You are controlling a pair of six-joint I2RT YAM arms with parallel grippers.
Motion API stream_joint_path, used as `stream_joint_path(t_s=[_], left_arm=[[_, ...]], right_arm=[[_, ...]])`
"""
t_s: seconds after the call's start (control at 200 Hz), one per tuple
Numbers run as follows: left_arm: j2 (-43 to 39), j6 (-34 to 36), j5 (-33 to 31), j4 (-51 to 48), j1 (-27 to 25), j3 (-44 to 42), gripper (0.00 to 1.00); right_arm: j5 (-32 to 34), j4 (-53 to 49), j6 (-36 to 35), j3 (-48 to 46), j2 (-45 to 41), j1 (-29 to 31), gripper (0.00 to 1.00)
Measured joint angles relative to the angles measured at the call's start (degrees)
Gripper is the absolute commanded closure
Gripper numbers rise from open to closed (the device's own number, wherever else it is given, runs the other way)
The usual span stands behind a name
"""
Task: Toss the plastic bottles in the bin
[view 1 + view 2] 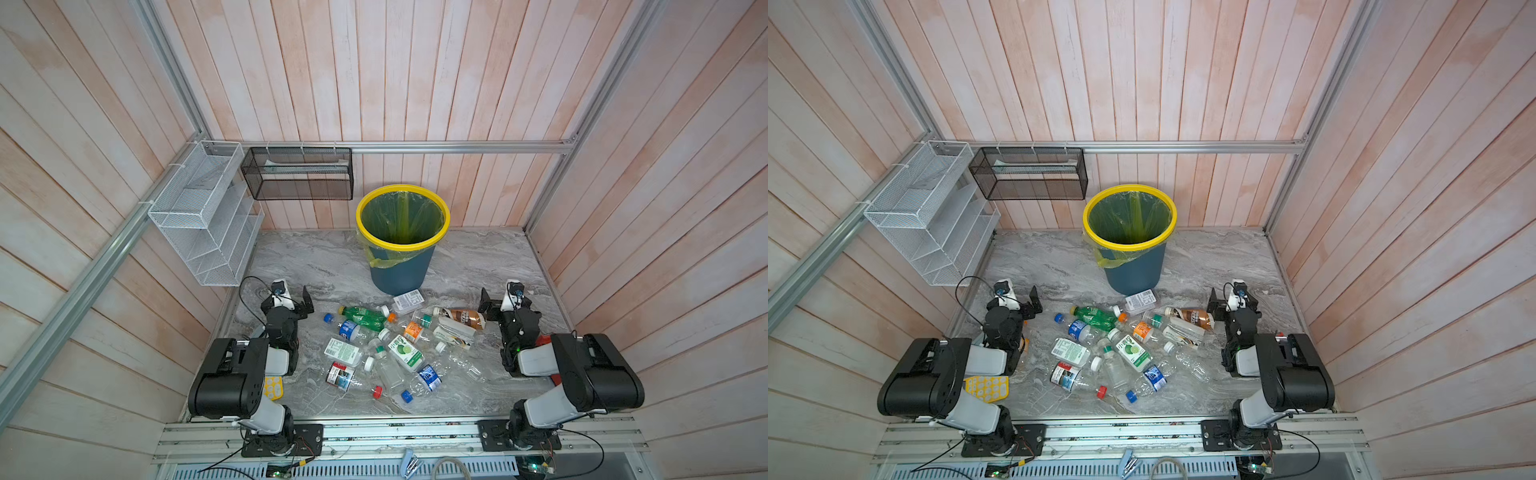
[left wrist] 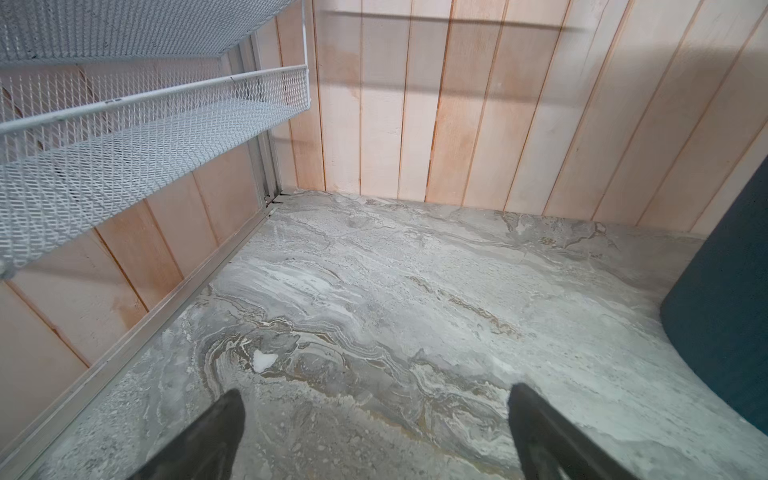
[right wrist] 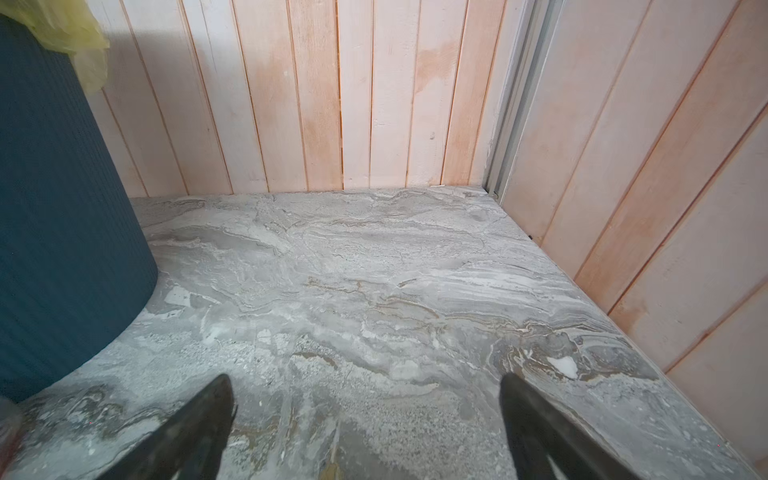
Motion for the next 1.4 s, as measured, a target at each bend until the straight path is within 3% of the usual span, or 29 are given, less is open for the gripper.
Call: stream_joint_path(t_s=[1.16, 1.275, 1.4], left_arm=[[-0.1, 0.0, -0.6, -0.1, 0.0, 0.0, 0.0], [-3.2, 0.0, -0.4, -9.2, 0.0, 2.9, 0.0], [-8.6, -2.5, -0.5, -29.1, 0.0, 16.1, 0.0]], right_arm=[[0.0, -0.2, 0.0, 0.1, -0.1, 0.0, 0.02], [0.0, -11.4, 0.3, 5.0, -2.8, 0.0, 0.04], [0.1, -30.2, 1.9, 19.9, -5.3, 0.0, 0.07]])
